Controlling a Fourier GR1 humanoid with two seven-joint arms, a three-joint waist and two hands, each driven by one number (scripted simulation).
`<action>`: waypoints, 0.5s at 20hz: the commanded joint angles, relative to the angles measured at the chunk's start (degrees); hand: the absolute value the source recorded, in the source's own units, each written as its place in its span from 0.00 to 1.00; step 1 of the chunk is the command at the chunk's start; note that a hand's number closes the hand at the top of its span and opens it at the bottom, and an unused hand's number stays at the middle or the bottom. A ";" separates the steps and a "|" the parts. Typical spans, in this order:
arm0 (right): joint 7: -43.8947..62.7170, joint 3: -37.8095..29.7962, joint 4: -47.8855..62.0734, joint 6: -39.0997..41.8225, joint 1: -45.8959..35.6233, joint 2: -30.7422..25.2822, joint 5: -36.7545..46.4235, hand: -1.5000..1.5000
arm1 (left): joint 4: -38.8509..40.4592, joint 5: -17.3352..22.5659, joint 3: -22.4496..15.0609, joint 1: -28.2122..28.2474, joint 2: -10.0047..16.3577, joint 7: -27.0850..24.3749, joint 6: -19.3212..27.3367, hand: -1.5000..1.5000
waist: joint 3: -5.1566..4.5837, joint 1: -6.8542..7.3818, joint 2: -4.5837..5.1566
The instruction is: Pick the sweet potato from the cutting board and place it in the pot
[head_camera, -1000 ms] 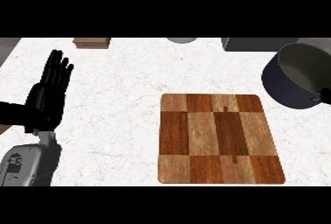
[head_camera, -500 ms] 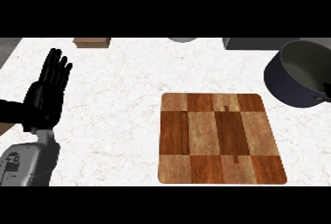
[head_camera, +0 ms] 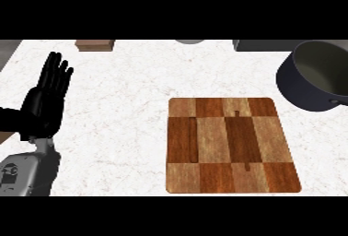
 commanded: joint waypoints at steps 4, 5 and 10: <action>-11.04 -6.94 -5.95 -1.73 9.12 0.34 -13.61 0.00 | -0.25 -0.59 -0.56 2.50 -1.31 -2.21 -0.86 0.50 | 0.05 0.09 0.10; -8.95 -7.19 -13.06 -0.14 13.49 2.01 -13.73 0.00 | 2.85 -0.85 0.09 1.00 -1.13 -3.58 -0.83 0.50 | 0.02 -0.55 0.04; -15.56 -11.45 -20.75 1.59 23.11 6.65 -21.65 0.00 | -3.46 0.54 0.72 1.52 -0.32 1.08 -0.83 0.50 | 0.05 -0.14 -0.06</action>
